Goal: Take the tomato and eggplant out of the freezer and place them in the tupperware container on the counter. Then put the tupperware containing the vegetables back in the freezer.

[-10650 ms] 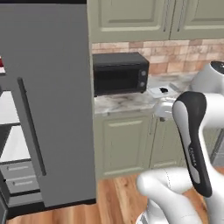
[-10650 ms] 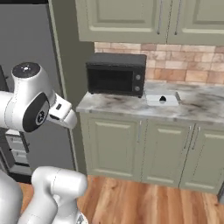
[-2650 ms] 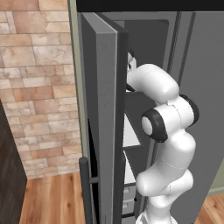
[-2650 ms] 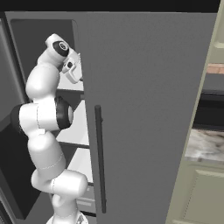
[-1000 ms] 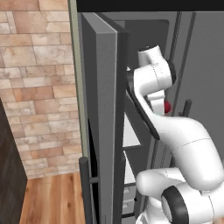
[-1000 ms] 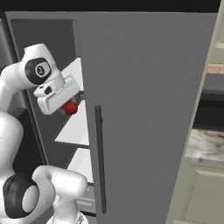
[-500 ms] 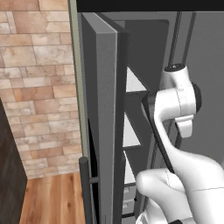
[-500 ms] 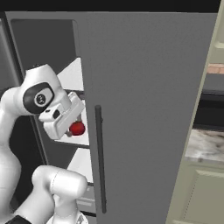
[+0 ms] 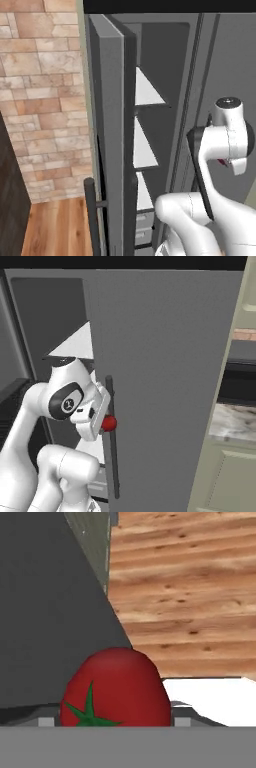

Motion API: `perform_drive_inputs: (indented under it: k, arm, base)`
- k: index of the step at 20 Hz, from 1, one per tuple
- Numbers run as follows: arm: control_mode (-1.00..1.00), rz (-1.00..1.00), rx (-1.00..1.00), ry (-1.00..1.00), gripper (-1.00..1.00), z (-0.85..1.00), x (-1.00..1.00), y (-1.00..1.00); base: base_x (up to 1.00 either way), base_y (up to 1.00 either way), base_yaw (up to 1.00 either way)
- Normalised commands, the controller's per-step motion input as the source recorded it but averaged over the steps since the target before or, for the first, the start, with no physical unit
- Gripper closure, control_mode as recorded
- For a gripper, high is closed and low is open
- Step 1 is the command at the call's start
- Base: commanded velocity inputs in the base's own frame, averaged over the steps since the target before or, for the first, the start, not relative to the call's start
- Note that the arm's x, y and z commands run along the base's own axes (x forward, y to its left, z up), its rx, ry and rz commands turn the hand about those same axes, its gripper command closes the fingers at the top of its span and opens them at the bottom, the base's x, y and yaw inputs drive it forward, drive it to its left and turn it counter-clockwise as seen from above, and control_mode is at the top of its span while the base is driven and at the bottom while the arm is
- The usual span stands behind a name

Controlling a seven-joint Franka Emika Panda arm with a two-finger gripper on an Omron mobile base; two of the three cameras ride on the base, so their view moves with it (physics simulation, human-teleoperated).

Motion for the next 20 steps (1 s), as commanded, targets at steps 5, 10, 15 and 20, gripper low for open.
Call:
perform_drive_inputs:
  k: [5,10,15,20]
  arm:
    - [1.0,0.0,0.0,0.0,1.0,0.0,0.0,0.0]
    - [1.0,0.0,0.0,0.0,1.0,0.0,0.0,0.0]
    - [1.0,0.0,0.0,0.0,1.0,0.0,0.0,0.0]
    - [1.0,0.0,0.0,0.0,1.0,0.0,0.0,0.0]
  base:
    - [-0.45,-0.95,0.09]
    - [-0.02,-1.0,0.15]
    - [0.01,-1.0,0.19]
    - [0.13,-1.0,0.22]
